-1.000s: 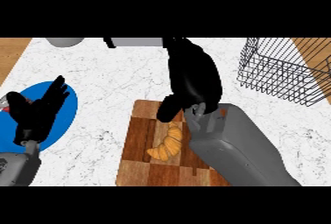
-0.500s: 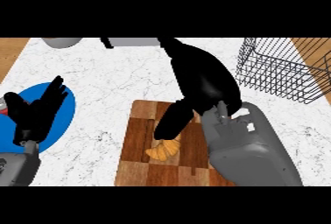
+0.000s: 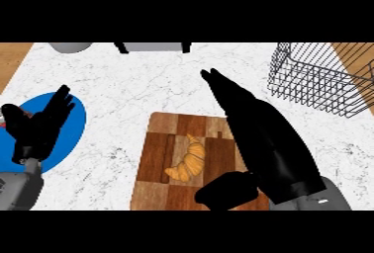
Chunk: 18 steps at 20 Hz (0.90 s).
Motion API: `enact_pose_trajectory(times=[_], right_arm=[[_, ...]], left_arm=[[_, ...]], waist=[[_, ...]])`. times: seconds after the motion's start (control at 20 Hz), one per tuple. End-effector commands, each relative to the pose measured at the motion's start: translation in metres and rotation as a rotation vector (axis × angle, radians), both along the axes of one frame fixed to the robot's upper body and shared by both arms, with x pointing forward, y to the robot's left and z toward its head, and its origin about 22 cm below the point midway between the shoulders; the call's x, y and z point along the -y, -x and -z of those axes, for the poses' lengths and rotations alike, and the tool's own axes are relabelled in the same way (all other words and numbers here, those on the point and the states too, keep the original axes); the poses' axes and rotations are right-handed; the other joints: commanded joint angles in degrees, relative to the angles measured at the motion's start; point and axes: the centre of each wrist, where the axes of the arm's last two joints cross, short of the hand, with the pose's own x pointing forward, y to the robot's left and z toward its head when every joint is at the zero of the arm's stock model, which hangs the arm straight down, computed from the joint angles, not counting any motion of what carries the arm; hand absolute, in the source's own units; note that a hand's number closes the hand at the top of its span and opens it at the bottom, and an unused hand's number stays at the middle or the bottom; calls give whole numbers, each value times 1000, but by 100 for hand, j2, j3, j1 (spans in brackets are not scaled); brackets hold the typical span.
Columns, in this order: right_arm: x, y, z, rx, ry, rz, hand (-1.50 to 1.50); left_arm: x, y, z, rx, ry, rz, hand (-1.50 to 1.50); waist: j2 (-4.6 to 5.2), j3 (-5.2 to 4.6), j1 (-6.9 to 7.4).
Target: Pick the croissant from the cutting board and place it in the basket
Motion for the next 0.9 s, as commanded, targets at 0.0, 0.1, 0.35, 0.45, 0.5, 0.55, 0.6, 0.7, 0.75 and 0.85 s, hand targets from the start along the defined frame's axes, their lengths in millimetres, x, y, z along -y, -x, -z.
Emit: enact_pose_trajectory(times=[0.0,0.1,0.35,0.45,0.5,0.55,0.6,0.7,0.75,0.85], right_arm=[[-2,19,15,-69,58,111,-150],[8,24,28,-60,42,137,-150],[-11,22,91,3,44,131,-150],[-12,9,111,32,4,170,-150],[-18,5,119,35,20,147,-150],[-26,3,117,34,-38,171,-150],[-14,10,117,40,-77,165,-150],[-27,9,145,40,-105,161,-150],[-22,0,162,41,-84,177,-150],[-35,1,172,-4,-25,182,-150]], left_arm=[[3,-3,-1,13,-4,11,0],[-4,-3,-12,9,-10,18,0],[13,-12,-10,15,6,19,0],[-2,6,6,21,-21,12,0],[13,-11,3,6,-3,26,0],[9,-6,-9,-1,-4,27,0],[12,-12,-7,6,10,18,0],[12,-16,-9,6,13,23,0],[19,-16,-16,8,5,29,0],[13,-7,3,9,-5,9,0]], waist=[[27,0,58],[27,2,61],[46,4,86],[55,3,126],[55,2,94],[50,3,134],[47,4,98],[51,4,113],[52,5,119],[48,2,125]])
